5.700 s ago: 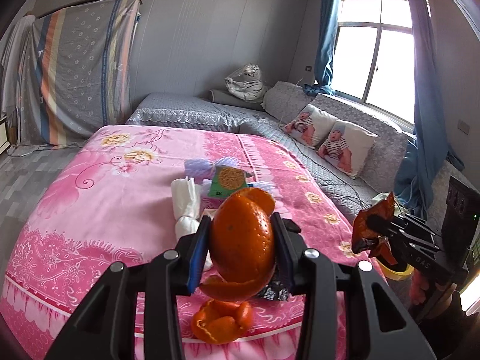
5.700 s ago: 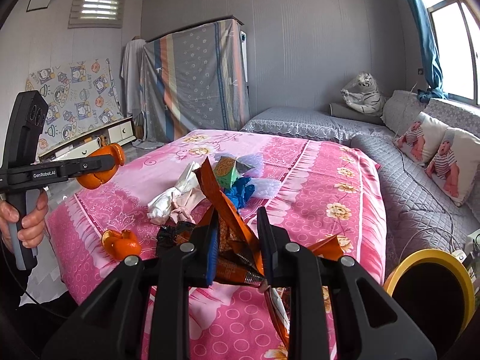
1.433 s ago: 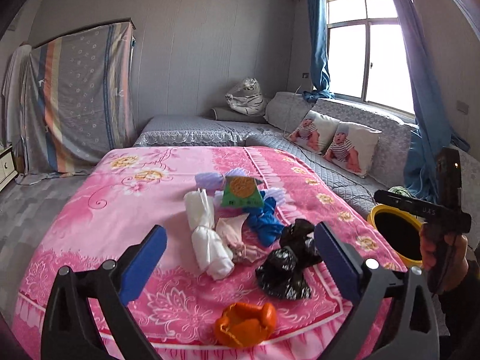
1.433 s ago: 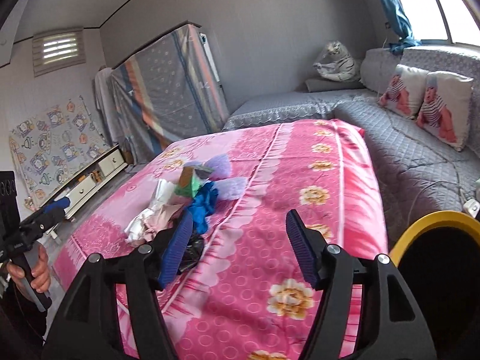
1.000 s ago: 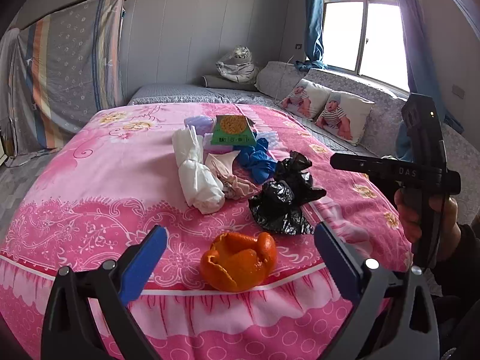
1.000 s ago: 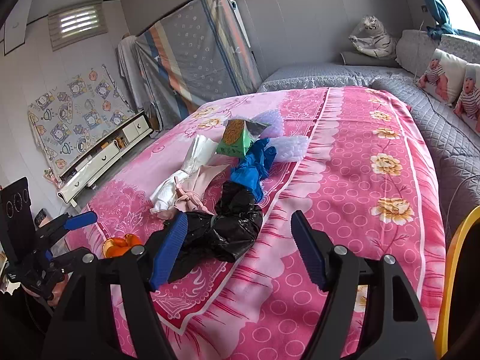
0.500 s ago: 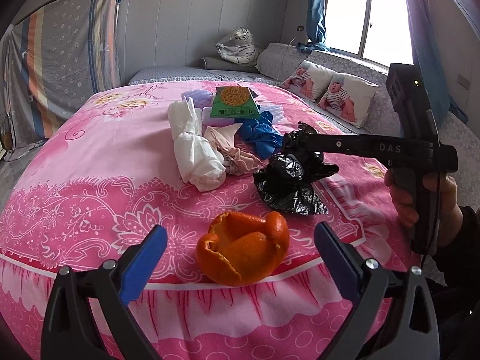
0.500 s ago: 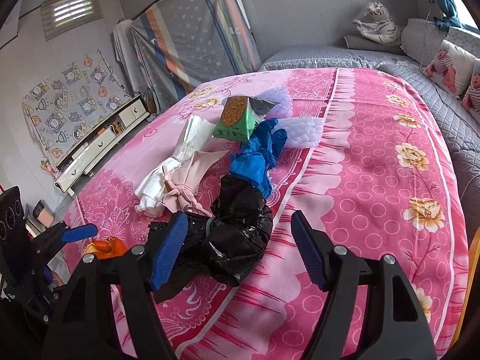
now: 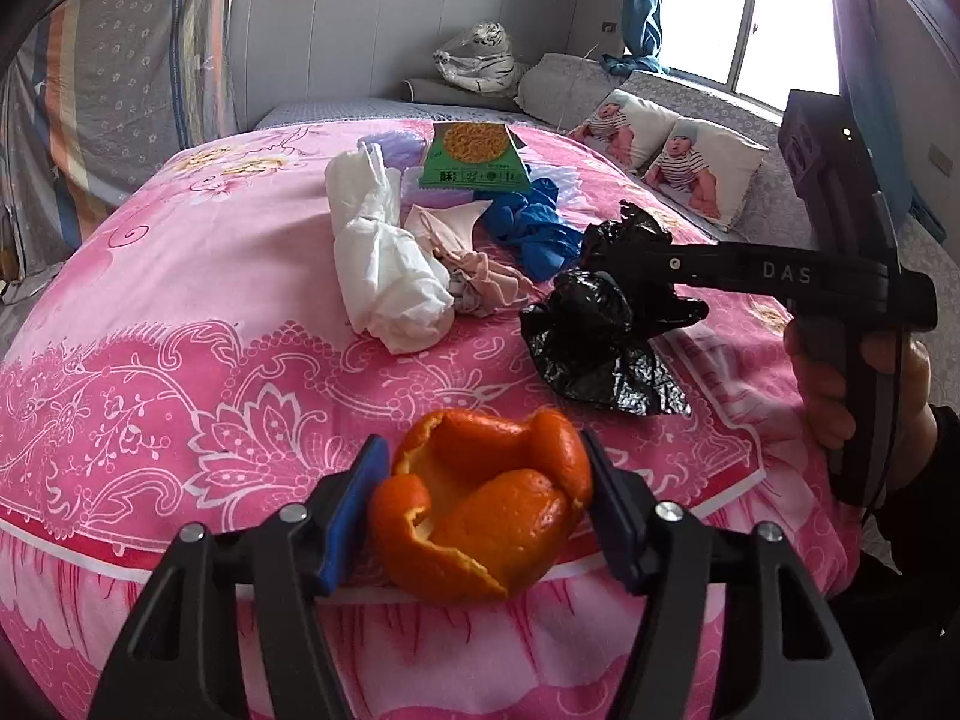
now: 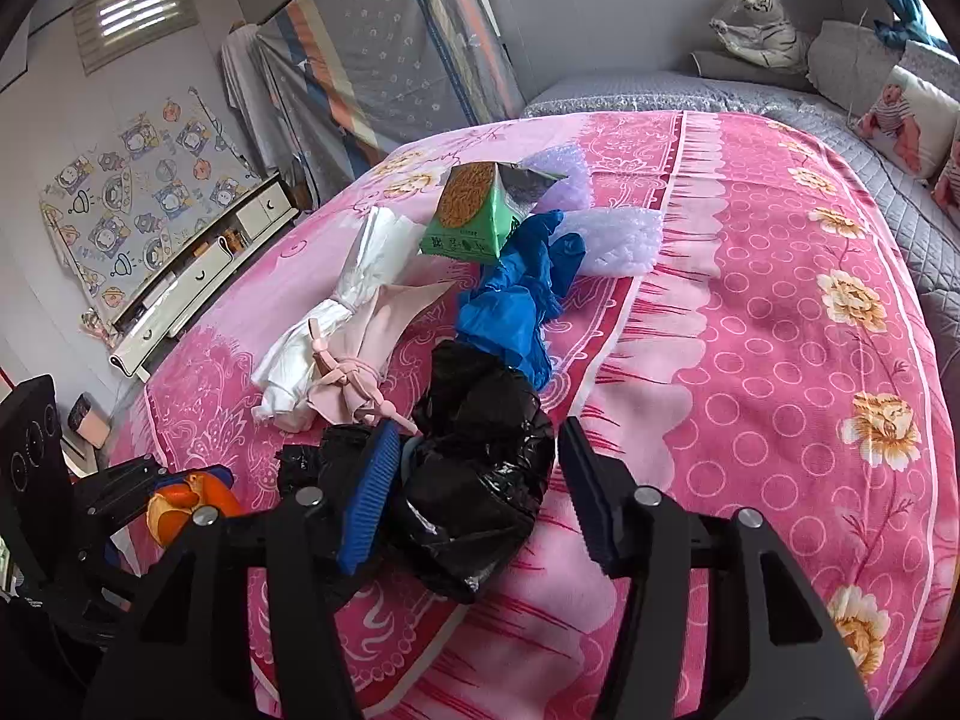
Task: Collect trash
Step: 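Grasp the orange peel with the left tool while the right tool grasps the black bag, then carry the orange peel and black bag over the yellow bin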
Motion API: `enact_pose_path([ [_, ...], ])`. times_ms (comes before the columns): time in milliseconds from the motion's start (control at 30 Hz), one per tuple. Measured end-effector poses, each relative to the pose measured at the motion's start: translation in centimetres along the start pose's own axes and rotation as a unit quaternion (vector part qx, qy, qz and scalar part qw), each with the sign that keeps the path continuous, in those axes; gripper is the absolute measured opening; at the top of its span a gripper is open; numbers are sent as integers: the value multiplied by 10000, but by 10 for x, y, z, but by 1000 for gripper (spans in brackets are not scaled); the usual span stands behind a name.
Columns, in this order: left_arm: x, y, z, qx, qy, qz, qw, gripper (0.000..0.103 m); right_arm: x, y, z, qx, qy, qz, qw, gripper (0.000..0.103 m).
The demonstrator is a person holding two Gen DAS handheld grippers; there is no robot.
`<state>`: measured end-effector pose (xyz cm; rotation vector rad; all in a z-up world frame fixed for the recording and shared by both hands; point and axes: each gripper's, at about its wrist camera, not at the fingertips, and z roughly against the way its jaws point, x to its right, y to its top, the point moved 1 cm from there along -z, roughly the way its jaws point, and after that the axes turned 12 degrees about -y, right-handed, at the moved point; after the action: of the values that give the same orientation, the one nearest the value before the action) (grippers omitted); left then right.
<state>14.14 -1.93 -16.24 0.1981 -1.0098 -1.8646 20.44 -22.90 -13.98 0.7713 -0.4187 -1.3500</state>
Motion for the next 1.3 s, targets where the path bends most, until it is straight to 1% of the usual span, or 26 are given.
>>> enact_pose_path([
  [100,1,1,1,5,-19,-4,10000,49,-1,0,1,-4,-15,32,10000,40],
  [200,1,0,3,17,-52,32,10000,47,0,0,2,25,-28,23,10000,31],
  [300,-1,-1,6,34,-63,96,9999,45,1,0,4,40,-32,10,10000,25],
  [500,-1,0,23,166,-156,201,9995,43,7,3,24,306,-92,-76,9995,24],
  [667,1,4,40,364,-82,186,9991,43,18,7,42,501,-205,-216,9983,24],
  [867,9,11,56,609,-52,169,9980,43,29,8,56,621,-305,-336,9970,24],
  [1000,13,18,63,719,-97,189,9972,43,35,8,66,710,-369,-408,9960,24],
  [1133,20,26,69,804,-77,94,9967,43,42,9,77,813,-470,-470,9945,24],
  [1300,31,41,75,932,-196,31,9955,43,52,10,92,974,-585,-559,9919,24],
])
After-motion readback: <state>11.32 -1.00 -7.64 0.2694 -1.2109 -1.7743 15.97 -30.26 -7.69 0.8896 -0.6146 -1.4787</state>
